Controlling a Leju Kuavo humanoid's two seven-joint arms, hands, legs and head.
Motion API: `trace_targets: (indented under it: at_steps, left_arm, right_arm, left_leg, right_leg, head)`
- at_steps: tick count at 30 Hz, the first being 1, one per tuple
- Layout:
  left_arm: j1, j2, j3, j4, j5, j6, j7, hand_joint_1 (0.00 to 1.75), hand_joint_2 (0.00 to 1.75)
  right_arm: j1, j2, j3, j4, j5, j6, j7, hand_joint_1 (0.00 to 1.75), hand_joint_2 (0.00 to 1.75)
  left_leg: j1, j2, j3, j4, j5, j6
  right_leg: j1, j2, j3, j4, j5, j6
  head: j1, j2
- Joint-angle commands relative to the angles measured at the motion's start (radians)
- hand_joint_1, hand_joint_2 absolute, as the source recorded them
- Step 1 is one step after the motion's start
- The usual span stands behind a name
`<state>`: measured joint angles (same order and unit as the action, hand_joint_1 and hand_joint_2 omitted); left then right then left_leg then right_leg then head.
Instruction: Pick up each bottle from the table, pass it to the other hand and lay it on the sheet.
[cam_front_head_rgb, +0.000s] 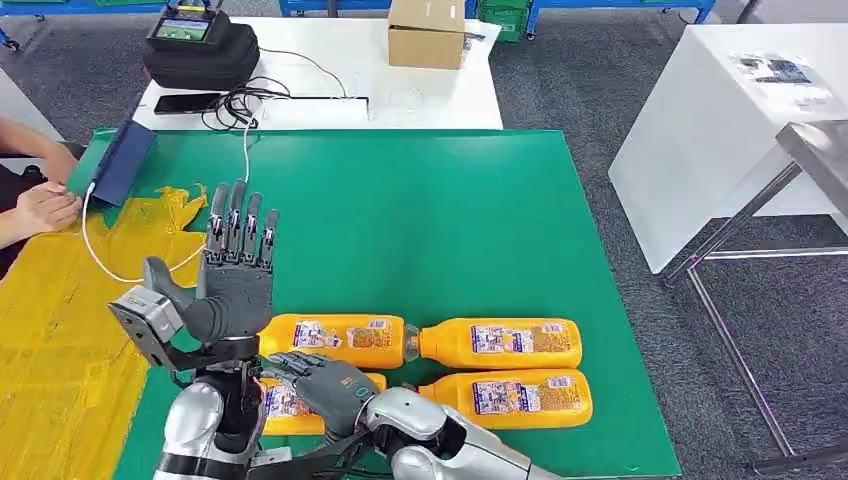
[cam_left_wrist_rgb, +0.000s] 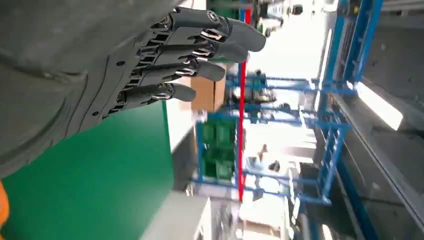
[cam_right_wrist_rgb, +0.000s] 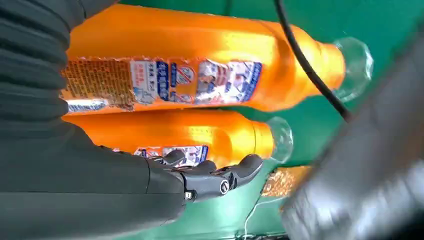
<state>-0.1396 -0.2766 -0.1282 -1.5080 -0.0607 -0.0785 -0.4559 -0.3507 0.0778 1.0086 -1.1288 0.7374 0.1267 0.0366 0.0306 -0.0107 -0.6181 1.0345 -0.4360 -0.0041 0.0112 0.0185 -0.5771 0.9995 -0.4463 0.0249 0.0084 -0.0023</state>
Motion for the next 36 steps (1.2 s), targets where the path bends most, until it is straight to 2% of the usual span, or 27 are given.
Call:
trace_targets:
  at_steps: [1, 4, 7, 14, 19, 20, 21, 22, 32, 34, 36]
  left_arm:
    - [-0.123, 0.087, 0.095, 0.056, -0.426, 0.487, -0.09, 0.0, 0.0]
    - [-0.153, 0.117, 0.136, 0.103, -0.451, 0.504, -0.082, 0.0, 0.0]
    - [-0.184, 0.152, 0.205, 0.196, -0.398, 0.438, -0.067, 0.0, 0.0]
    - [-0.168, 0.151, 0.226, 0.216, -0.418, 0.441, -0.093, 0.0, 0.0]
    - [-0.19, 0.14, 0.215, 0.244, -0.418, 0.435, -0.096, 0.0, 0.0]
    - [-0.2, 0.135, 0.199, 0.248, -0.426, 0.443, -0.093, 0.0, 0.0]
    - [-0.207, 0.133, 0.187, 0.252, -0.428, 0.451, -0.089, 0.0, 0.0]
    - [-0.213, 0.13, 0.177, 0.255, -0.427, 0.452, -0.087, 0.0, 0.0]
    - [-0.244, 0.121, 0.172, 0.274, -0.38, 0.497, -0.073, 0.0, 0.0]
    - [-0.246, 0.12, 0.176, 0.278, -0.371, 0.505, -0.073, 0.0, 0.0]
    - [-0.252, 0.117, 0.189, 0.281, -0.341, 0.516, -0.069, 0.0, 0.0]
  right_arm:
    - [-0.105, -0.076, 0.131, 0.117, 0.022, 0.047, 0.014, 0.0, 1.75]
    - [-0.113, -0.094, 0.145, 0.103, 0.013, 0.055, 0.017, 0.0, 1.75]
    - [-0.112, -0.1, 0.158, 0.117, 0.009, 0.069, 0.028, 0.0, 1.75]
    - [-0.113, -0.109, 0.173, 0.146, 0.015, 0.082, 0.029, 0.0, 1.75]
    - [-0.121, -0.124, 0.221, 0.22, 0.029, 0.161, 0.008, 0.0, 1.75]
    - [-0.112, -0.121, 0.224, 0.251, 0.031, 0.162, -0.002, 0.05, 1.75]
    - [-0.108, -0.119, 0.237, 0.277, 0.047, 0.166, -0.018, 1.52, 1.75]
    - [-0.097, -0.115, 0.236, 0.298, 0.046, 0.167, -0.027, 1.75, 1.75]
    - [-0.081, -0.074, 0.199, 0.39, 0.045, 0.139, -0.038, 1.75, 1.75]
    - [-0.083, -0.07, 0.193, 0.395, 0.043, 0.141, -0.039, 1.75, 1.75]
    - [-0.086, -0.059, 0.184, 0.409, 0.042, 0.133, -0.035, 1.75, 1.75]
  left_leg:
    - [-0.001, 0.001, 0.003, -0.002, 0.001, 0.002]
    - [-0.002, 0.002, 0.006, -0.005, 0.002, 0.003]
    - [-0.002, 0.001, 0.004, -0.003, 0.001, 0.001]
    - [-0.002, 0.001, 0.004, -0.003, 0.001, 0.001]
    - [-0.002, 0.0, 0.007, -0.005, 0.002, 0.002]
    - [-0.001, -0.002, 0.005, -0.004, 0.002, 0.001]
    - [-0.001, -0.003, 0.004, -0.003, 0.002, 0.001]
    - [-0.001, -0.004, 0.005, -0.004, 0.003, 0.002]
    - [-0.001, -0.002, 0.015, -0.009, 0.004, 0.002]
    - [0.0, 0.001, 0.016, -0.005, 0.001, -0.001]
    - [-0.003, -0.001, 0.021, -0.018, 0.008, 0.002]
  right_leg:
    - [-0.001, 0.0, 0.002, -0.001, 0.001, 0.001]
    - [-0.002, -0.001, 0.004, -0.003, 0.002, 0.001]
    - [-0.001, 0.0, 0.003, -0.002, 0.001, 0.001]
    - [-0.001, -0.001, 0.004, -0.002, 0.0, 0.001]
    - [-0.002, -0.002, 0.006, -0.003, 0.001, 0.002]
    - [-0.001, -0.004, 0.005, -0.002, 0.001, 0.001]
    - [-0.001, -0.004, 0.005, -0.002, 0.001, 0.001]
    - [-0.001, -0.005, 0.005, -0.003, 0.001, 0.001]
    - [-0.002, -0.005, 0.011, -0.007, 0.002, 0.001]
    - [-0.001, 0.0, 0.011, -0.003, 0.001, 0.0]
    - [-0.003, -0.005, 0.015, -0.012, 0.006, 0.001]
  head:
    - [0.0, 0.0]
    - [0.0, 0.0]
    - [0.0, 0.0]
    - [0.0, 0.0]
    - [0.0, 0.0]
    - [0.0, 0.0]
    - [0.0, 0.0]
    - [0.0, 0.0]
    - [0.0, 0.0]
    - [0.0, 0.0]
    - [0.0, 0.0]
